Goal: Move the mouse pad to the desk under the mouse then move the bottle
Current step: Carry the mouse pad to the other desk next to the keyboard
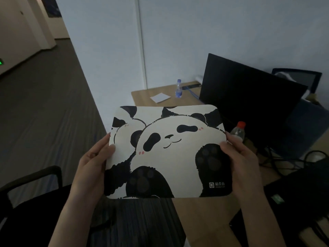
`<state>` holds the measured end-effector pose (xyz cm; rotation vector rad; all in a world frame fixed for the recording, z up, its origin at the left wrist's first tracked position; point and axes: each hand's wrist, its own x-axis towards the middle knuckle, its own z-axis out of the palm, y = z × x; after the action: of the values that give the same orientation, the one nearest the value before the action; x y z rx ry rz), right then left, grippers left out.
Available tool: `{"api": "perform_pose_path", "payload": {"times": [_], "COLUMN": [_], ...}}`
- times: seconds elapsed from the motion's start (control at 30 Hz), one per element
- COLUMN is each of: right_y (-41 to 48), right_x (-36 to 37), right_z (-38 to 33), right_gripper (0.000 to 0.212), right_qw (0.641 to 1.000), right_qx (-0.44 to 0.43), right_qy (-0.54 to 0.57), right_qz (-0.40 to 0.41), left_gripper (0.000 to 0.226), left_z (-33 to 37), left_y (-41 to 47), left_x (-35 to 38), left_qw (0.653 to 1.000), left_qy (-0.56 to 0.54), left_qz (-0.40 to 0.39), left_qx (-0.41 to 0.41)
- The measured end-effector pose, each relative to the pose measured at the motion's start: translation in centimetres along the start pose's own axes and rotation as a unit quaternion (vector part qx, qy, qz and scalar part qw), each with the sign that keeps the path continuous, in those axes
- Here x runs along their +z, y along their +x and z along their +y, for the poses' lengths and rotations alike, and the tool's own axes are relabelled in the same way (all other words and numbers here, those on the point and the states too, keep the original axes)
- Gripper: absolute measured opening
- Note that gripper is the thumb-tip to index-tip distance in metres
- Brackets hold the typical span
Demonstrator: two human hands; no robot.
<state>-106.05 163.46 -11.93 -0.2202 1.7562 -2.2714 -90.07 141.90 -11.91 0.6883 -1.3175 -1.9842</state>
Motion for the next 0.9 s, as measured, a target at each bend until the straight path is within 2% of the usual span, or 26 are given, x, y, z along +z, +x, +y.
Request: {"api": "perform_pose_path", "payload": {"times": [0.23,0.47,0.7,0.9], "right_y": [7.3,11.6,13.7,13.1], "right_x": [4.7,6.4,3.3,1.2], "right_z": [2.2,3.3,2.8,3.4], "right_gripper": [0.028,0.030,0.025,0.025], "right_qw": [0.993,0.966,0.931,0.905], "right_qx": [0.005,-0.011,-0.069,-0.077], "right_qy": [0.039,0.057,0.049,0.045], "right_qz": [0.115,0.251,0.355,0.415], "left_gripper": [0.032,0.031,0.031,0.029], "left_z": [-0.2,-1.4,-5.5,-9.1], "left_y": [14.4,25.6,30.0,30.6], "left_x": [1.3,6.4,14.0,17.6], "left_qw": [0.993,0.968,0.931,0.910], "left_qy": [0.026,0.060,0.069,0.075], "left_qz": [-0.101,-0.214,-0.323,-0.367], "left_qx": [-0.055,-0.115,-0.157,-0.176]}}
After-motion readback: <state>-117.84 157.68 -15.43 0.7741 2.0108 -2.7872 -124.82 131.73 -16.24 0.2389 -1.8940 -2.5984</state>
